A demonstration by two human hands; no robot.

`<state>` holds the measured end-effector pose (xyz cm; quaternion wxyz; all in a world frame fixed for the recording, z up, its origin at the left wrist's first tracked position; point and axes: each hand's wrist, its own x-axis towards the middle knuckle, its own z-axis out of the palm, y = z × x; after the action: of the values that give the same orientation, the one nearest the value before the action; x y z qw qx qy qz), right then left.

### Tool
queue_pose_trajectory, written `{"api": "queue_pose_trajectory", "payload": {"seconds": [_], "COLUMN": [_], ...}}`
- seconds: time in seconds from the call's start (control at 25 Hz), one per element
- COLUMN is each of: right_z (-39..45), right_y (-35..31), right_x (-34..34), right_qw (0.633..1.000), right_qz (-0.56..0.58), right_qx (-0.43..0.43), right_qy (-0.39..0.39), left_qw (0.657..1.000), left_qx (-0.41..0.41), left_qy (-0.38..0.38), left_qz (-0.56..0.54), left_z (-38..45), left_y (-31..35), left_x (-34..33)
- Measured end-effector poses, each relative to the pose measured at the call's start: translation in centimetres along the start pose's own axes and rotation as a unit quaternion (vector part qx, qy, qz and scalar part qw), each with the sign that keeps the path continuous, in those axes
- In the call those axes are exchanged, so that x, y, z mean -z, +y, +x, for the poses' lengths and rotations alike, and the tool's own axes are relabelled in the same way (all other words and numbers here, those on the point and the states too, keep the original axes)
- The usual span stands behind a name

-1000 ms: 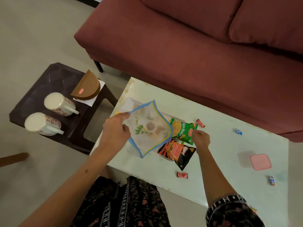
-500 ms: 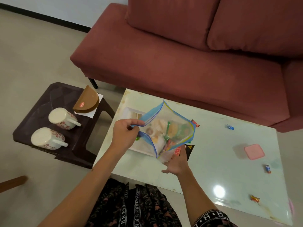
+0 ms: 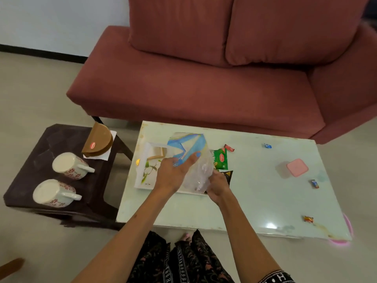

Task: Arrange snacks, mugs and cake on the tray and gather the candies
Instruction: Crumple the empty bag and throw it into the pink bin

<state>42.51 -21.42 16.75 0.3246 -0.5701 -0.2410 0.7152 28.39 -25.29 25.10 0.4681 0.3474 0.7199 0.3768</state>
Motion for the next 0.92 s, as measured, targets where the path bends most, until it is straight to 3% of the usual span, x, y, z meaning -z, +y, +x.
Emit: {"api": "queue_pose_trajectory", "payload": {"seconds": [0.24,0.4,0.64,0.72,0.84,0.92], "right_z": [-5.4,-7.1,-9.4,-9.8,-9.8,-10.0], "right_y": [0.5,1.8,1.3,0.6,-0.6,-1.6], "right_x": [-2.1,-1.3,1.2,1.7,3.9,6.6], "right_qw": [0.987,0.974,0.968,0.973,0.98,0.99], "right_qz": [-0.051,-0.104,-0.162,-0.16,-0.124,-0.079], "right_qx": [0.135,0.172,0.167,0.153,0.143,0.075], "right_qy": [-0.071,-0.107,-0.095,-0.07,0.052,0.086], "left_qw": [0.998,0.997,0.995,0.996,0.995,0.991], "left_qx": [0.024,0.013,0.037,0.002,-0.053,-0.073], "left_qy": [0.038,0.021,-0.031,-0.018,0.048,0.094], "left_qz": [-0.045,-0.073,-0.09,-0.083,-0.073,-0.063], "left_z": [-1.7,-2.9,-4.2,-4.3,-4.8,-5.1], "left_y": [-2.0,-3.8,-3.9,-3.3,-1.9,-1.1], "left_x": [-1.0,-1.7,-3.9,-4.7,-7.0,-9.0]}}
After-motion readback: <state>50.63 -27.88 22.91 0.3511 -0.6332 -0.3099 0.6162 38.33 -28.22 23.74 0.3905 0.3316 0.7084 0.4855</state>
